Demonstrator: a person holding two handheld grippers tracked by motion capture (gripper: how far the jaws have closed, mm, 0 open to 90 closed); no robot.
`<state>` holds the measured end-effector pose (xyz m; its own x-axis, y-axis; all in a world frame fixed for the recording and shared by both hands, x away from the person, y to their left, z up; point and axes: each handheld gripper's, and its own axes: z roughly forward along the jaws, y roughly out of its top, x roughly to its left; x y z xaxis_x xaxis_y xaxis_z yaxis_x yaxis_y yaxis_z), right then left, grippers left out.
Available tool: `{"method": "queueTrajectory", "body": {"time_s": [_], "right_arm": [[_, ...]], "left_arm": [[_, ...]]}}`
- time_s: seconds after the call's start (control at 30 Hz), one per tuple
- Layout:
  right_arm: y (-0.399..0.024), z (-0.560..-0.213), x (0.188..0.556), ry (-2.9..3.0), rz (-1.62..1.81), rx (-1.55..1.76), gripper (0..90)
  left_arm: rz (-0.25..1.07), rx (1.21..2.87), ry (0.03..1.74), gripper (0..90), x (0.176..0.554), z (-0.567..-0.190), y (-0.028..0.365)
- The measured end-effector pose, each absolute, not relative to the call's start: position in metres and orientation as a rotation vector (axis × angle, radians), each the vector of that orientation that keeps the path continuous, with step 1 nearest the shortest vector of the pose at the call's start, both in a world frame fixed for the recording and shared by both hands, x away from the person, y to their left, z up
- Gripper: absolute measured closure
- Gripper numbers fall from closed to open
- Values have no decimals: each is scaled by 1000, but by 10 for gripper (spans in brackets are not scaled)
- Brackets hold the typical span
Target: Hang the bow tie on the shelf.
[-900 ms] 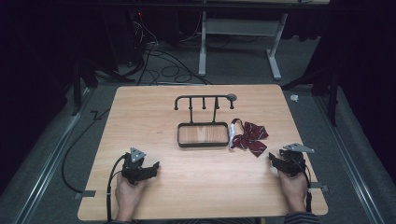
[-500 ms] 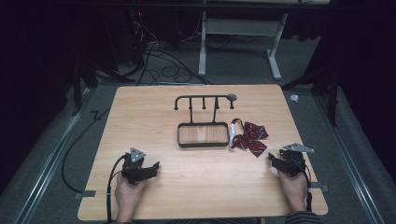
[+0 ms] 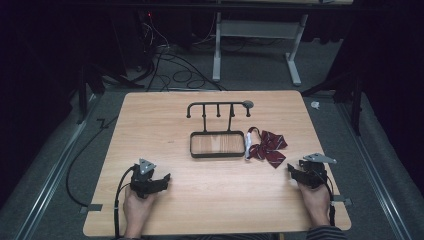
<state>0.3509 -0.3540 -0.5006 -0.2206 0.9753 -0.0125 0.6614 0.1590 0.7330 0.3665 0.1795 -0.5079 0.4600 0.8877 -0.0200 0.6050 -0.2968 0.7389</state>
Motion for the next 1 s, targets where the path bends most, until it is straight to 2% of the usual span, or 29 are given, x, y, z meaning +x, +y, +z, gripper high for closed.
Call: {"method": "queueTrajectory", "body": {"time_s": [0.27,0.63,1.0], "right_arm": [[-355,-501,351,1994,861,1514,484],[-355,-485,344,1959,932,1496,590],[-342,-468,348,1975,1038,1474,608]], "left_arm": [[521,2019,1241,235,367,-508,180],[523,2022,1242,233,366,-508,180],[527,2015,1250,231,366,-508,180]]}}
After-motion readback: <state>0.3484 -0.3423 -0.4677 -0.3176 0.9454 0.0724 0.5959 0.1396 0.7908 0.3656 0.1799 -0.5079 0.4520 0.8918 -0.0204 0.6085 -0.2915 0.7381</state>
